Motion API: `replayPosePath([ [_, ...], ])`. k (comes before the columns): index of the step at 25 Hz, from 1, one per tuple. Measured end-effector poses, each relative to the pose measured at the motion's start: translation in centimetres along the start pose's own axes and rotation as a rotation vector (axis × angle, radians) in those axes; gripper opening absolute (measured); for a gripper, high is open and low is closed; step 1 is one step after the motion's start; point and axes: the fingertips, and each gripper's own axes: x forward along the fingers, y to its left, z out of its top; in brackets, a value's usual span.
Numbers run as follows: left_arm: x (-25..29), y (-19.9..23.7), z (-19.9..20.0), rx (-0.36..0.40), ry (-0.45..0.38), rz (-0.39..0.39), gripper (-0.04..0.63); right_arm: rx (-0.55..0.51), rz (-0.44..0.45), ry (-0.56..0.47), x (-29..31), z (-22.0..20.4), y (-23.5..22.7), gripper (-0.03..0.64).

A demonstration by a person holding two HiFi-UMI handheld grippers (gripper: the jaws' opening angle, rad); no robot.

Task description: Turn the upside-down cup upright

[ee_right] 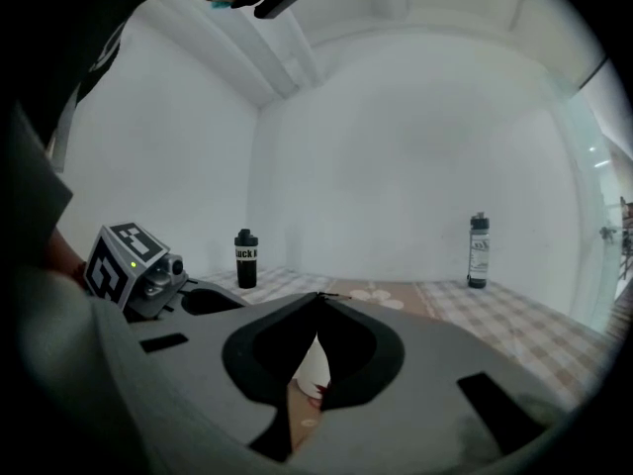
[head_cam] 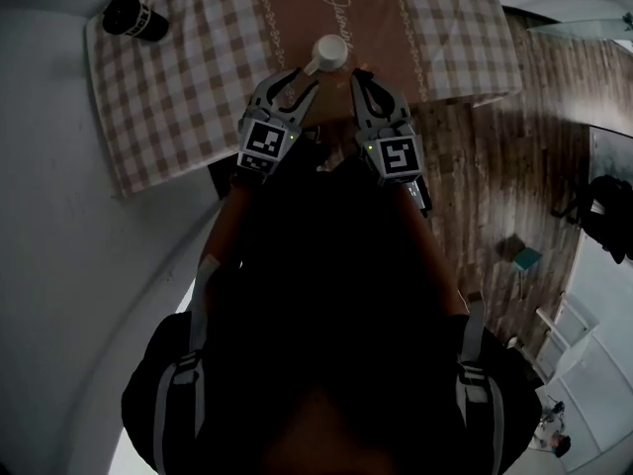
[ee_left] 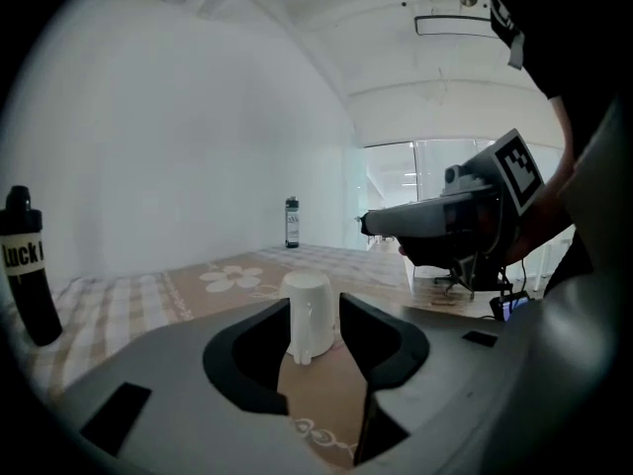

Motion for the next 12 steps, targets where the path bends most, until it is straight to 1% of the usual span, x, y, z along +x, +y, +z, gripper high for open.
replayPosePath([
  [2, 0.5, 0.2, -1.1, 0.013, 0.029, -0.039, 0.169, 0.001, -0.015, 0.013, 1.0, -0.5, -0.1, 0.006],
  [4, 0.9, 0.8, -1.9, 0.025, 0.049, -0.06, 0.169, 0.002, -0.023, 0.008, 1.9, -0.6, 0.0, 0.006],
  [8, 1.6, 1.3, -2.7, 0.008, 0.066, -0.088, 0.17, 0.001, -0.007, 0.005, 2.8, -0.7, 0.9, 0.006],
  [12, 3.2, 1.0, -3.4, 0.01, 0.091, -0.147, 0.169, 0.007, -0.004, 0.016, 4.1, -1.4, 0.0, 0.006],
])
